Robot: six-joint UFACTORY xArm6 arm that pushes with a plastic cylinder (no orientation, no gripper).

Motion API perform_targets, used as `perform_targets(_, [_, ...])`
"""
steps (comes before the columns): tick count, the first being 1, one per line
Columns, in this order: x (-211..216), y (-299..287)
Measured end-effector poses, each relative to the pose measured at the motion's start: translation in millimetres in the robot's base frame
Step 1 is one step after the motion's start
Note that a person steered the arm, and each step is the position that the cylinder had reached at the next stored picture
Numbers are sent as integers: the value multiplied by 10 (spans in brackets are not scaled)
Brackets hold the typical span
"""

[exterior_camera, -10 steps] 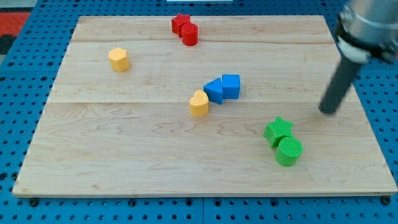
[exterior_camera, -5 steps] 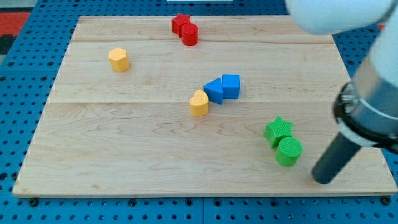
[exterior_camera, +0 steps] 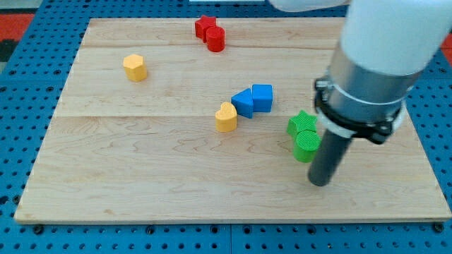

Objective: Move the green star and green circle towards the top center

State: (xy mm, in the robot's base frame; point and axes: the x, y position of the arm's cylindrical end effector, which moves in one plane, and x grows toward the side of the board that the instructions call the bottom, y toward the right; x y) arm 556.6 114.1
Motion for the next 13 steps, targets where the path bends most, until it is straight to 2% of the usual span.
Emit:
perform_targets(1, [-563, -11])
perform_targets(2, [-919, -3])
perform_targets(4, [-1210, 289])
perform_targets(5, [-998, 375])
perform_targets(6, [-1104, 804])
perform_targets(8, [-1890, 351])
perform_targets(9, [-1815, 468])
perform_targets(10, [-977, 597])
perform_targets(11, [-1037, 284])
perform_targets(13, [-1922, 27])
